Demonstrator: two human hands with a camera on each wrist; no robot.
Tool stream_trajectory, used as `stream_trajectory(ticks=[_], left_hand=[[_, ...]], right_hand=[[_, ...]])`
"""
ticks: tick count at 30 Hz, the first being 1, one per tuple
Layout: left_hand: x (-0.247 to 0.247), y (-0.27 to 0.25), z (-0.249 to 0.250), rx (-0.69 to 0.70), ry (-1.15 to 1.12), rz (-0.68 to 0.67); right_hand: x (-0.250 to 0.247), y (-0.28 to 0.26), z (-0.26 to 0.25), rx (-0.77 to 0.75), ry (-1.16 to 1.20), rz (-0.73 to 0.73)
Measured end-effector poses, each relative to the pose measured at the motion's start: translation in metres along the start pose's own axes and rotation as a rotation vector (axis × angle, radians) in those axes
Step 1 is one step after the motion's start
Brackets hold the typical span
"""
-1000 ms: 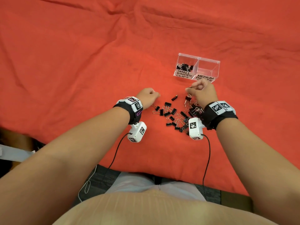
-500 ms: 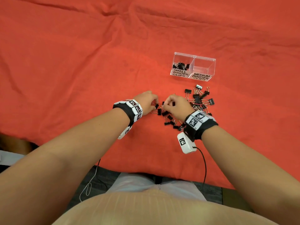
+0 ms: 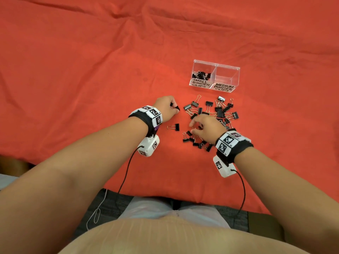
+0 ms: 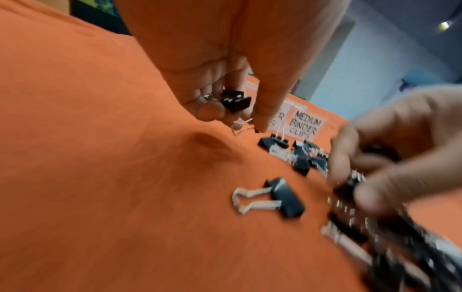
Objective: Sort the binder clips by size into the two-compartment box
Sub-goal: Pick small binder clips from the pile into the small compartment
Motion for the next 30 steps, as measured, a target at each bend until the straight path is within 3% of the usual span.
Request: stream_trajectory(ticks=[6, 12, 17, 24, 30], left_hand=[[-0.015, 0.039, 0.045, -0.010, -0.158, 0.056], [-0.029, 0.081, 0.091, 0.047, -0.134, 0.151], [-0.031, 0.103, 0.108, 0.031, -0.176, 0.184], [-0.037, 0.096, 0.106, 0.058, -0.198, 0.185], [-0.041, 0.051, 0.074, -0.031, -0.390, 0.226]], right_hand=[[0.016, -0.003, 0.000, -0.030, -0.033, -0.042], [0.009, 0.002, 0.001, 0.001, 0.033, -0.029], [0.008, 0.006, -0.001, -0.074, -0.071, -0.061], [0.010, 0.008, -0.002, -0.115, -0.054, -0.047], [0.014, 0.008, -0.006, -0.153, -0.101, -0.082]])
Point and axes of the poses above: each hand's wrist, its own y-axis towards the middle knuckle, its own x-axis out of the palm, z = x × y, the point moved 4 cm from there along y, towards the middle knuckle, and after that the axes turned 2 degrees about x, right-handed, at the moved point
